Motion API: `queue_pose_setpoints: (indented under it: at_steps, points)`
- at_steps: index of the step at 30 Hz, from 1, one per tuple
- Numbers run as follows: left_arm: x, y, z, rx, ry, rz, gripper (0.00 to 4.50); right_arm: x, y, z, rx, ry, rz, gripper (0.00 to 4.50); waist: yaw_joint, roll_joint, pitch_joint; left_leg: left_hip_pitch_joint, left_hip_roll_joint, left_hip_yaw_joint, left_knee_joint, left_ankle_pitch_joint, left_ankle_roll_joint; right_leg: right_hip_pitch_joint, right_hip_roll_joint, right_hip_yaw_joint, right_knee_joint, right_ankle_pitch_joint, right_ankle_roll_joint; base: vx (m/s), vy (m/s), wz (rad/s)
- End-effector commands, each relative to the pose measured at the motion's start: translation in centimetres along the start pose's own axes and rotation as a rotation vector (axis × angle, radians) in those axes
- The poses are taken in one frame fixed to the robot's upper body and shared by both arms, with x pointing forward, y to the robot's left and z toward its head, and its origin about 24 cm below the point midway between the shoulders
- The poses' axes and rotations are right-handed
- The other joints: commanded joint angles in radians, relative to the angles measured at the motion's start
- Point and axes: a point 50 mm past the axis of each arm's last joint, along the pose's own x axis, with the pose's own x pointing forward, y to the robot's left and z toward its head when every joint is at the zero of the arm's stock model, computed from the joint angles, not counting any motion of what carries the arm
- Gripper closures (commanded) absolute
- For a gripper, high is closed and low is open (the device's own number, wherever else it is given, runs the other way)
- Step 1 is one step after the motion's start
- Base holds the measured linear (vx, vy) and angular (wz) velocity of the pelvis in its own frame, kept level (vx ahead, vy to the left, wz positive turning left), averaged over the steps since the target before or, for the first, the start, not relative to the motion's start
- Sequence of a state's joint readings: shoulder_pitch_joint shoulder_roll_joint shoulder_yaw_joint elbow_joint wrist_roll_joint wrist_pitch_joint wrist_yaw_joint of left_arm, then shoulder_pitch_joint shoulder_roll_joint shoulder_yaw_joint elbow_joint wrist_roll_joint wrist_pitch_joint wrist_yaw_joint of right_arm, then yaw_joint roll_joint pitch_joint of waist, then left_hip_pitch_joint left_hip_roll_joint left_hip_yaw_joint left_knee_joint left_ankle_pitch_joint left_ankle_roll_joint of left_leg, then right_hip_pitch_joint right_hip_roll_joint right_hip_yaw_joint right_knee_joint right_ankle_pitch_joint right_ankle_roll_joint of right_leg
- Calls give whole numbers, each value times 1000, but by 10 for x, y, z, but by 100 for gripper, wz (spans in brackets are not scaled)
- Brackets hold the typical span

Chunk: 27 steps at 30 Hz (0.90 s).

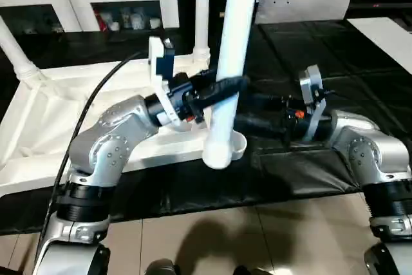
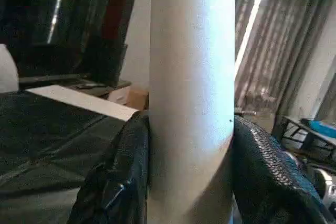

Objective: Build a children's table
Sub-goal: Pick table leg

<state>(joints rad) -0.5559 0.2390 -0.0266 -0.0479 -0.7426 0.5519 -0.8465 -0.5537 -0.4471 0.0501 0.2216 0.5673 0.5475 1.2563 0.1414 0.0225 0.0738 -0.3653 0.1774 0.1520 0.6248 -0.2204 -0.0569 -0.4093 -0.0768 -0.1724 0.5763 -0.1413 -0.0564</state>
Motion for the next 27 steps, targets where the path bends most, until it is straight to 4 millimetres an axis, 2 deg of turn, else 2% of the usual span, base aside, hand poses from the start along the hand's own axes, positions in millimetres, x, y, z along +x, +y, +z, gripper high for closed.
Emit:
queue_pose_setpoints:
  at_steps: [1,4,5,7,8,10,11,16,20,23,25,27]
  points:
    - [7,-6,3,14,-6,-52,265,6,8,0,-2,16,82,0,-1,-17,-87,-2,55,-10,-64,-8,97,76,-88,71,-74,-378,-25,0,0,0]
    - [10,-6,2,10,-9,-60,265,9,10,-1,8,24,120,0,0,-17,-88,-2,56,-12,-64,-3,95,74,-87,71,-74,-380,-18,0,0,0]
    - [12,-7,3,4,-19,-68,265,10,10,-3,10,33,126,19,0,-12,-84,-3,55,-11,-64,-7,94,72,-86,71,-76,-383,-17,0,0,0]
    - [14,-8,3,1,-25,-78,265,12,9,-5,13,42,121,19,0,-13,-86,-3,55,-12,-64,-6,91,74,-86,70,-76,-382,-16,0,0,0]
    - [15,-9,3,0,-27,-82,265,13,8,-6,14,45,119,37,0,-15,-87,-3,55,-12,-64,-5,88,74,-87,70,-75,-383,-16,0,0,0]
    - [18,-11,2,0,-27,-94,265,14,9,-7,23,49,123,47,0,-16,-89,-4,54,-12,-64,1,88,75,-87,70,-74,-379,-15,0,0,0]
    - [19,-11,2,-4,-31,-99,265,16,9,-8,29,50,127,47,0,-14,-85,-4,54,-12,-65,-3,89,73,-87,70,-76,-383,-14,0,0,0]
    - [20,-13,0,-7,-29,-110,265,17,9,-12,41,55,129,95,-1,-16,-87,-3,54,-12,-65,-11,86,75,-86,69,-78,-395,-6,0,0,0]
    - [20,-13,0,-7,-30,-102,265,18,11,-12,59,45,147,129,0,-14,-84,-4,55,-12,-65,-11,86,74,-86,69,-79,-394,-4,0,0,0]
    - [20,-12,-1,-7,-27,-98,265,18,9,-14,60,49,142,163,-1,-15,-84,-4,53,-12,-65,-12,86,75,-86,69,-79,-396,1,0,0,0]
    - [20,-11,-3,-4,-23,-90,265,19,10,-15,65,46,142,174,0,-16,-88,-3,54,-13,-65,-9,85,75,-86,68,-78,-397,3,0,0,0]
    - [21,-9,-4,9,-18,-59,265,20,11,-16,63,50,137,198,-1,-15,-85,-4,54,-13,-66,-11,83,73,-85,68,-80,-399,5,0,0,0]
